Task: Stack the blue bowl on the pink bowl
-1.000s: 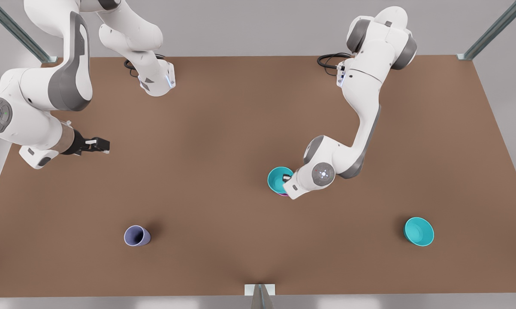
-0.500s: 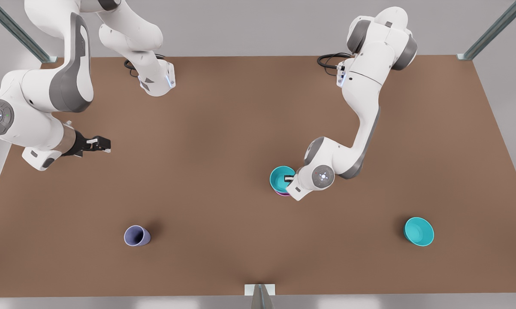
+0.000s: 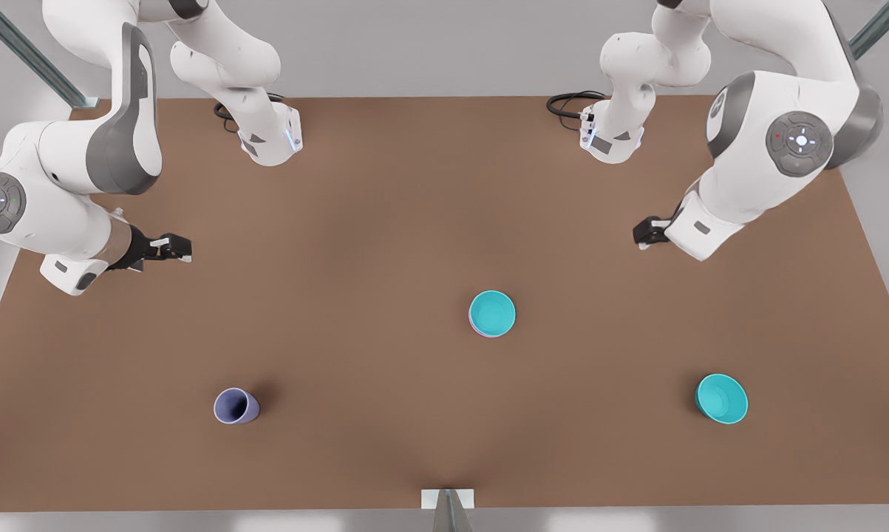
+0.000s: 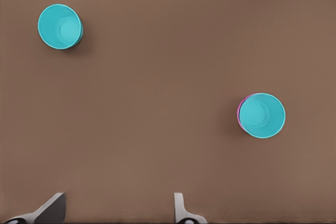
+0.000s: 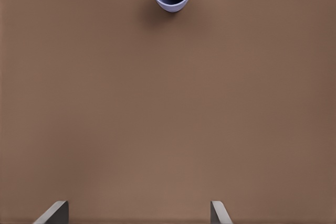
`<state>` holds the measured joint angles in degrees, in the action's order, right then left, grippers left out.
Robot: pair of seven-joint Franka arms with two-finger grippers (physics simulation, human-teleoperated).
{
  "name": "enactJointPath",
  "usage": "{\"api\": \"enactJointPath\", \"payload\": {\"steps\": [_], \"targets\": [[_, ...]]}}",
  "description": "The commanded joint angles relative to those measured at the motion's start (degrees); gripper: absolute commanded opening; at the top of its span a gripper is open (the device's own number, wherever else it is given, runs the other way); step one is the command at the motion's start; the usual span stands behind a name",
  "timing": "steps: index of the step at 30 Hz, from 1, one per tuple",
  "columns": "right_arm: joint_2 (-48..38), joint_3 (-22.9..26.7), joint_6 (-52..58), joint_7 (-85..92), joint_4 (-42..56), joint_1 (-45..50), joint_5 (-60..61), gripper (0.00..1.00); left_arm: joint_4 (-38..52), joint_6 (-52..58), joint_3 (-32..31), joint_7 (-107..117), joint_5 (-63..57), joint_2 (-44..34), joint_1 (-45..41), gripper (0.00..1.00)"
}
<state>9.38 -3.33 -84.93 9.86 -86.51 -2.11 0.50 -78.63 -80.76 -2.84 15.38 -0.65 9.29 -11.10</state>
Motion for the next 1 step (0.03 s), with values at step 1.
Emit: {"api": "enactJointPath", "payload": {"steps": [1], "targets": [[-0.06, -0.01, 0.03, 1.47, 0.03, 0.00, 0.03, 1.00, -0.21, 4.56, 0.02, -15.03, -1.02, -0.33, 0.02, 1.00]]}}
